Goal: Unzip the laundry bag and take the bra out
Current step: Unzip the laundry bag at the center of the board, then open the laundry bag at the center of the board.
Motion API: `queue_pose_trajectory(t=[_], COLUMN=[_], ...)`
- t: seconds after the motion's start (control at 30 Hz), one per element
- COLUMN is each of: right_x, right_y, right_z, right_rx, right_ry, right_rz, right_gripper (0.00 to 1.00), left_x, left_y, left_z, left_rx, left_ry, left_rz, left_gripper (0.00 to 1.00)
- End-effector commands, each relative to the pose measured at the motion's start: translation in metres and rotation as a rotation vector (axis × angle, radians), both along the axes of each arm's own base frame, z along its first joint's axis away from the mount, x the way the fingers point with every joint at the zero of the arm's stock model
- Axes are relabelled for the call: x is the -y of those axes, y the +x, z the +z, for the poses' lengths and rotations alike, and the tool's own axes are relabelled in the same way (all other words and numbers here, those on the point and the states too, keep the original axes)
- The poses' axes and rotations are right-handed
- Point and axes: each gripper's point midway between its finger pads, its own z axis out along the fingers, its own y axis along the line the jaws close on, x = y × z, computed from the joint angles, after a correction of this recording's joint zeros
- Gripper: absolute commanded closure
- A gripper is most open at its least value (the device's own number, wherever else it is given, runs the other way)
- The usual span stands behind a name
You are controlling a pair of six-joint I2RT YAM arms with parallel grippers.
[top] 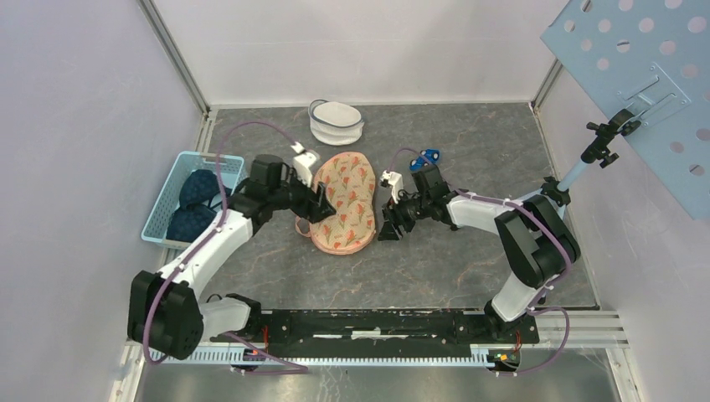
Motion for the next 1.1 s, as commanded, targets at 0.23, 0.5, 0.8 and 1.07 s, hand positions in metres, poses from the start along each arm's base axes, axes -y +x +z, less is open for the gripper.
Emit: queue_pose_trajectory(t=[0.23,0.5,0.8,1.07], right_x=[-0.017,-0.024,-0.028,-0.032], right_y=[0.034,0.048,0.052,0.048], right_z=[0.056,0.051,0.022,0.017], right_rx=[0.112,0.107,0.057,0.032], right_ry=[0.081,0.081,0.057,0.065], right_rz=[-0.041,-0.06,-0.059,-0.039], right_gripper=[0.15,0.15,0.18,0.19], left_x=[-0.051,-0.047,-0.034,-0.036], left_y=[0.054,0.062,0.058,0.055], left_z=[-0.012,-0.064,-0.069,-0.063], left_rx=[-0.245,-0.416,-0.45,-0.433], left_ry=[-0.231,-0.23,-0.303,-0.297], left_rz=[0.395,0.37,0.31,0.312], left_gripper=[0.25,0.35,0.53,0.73])
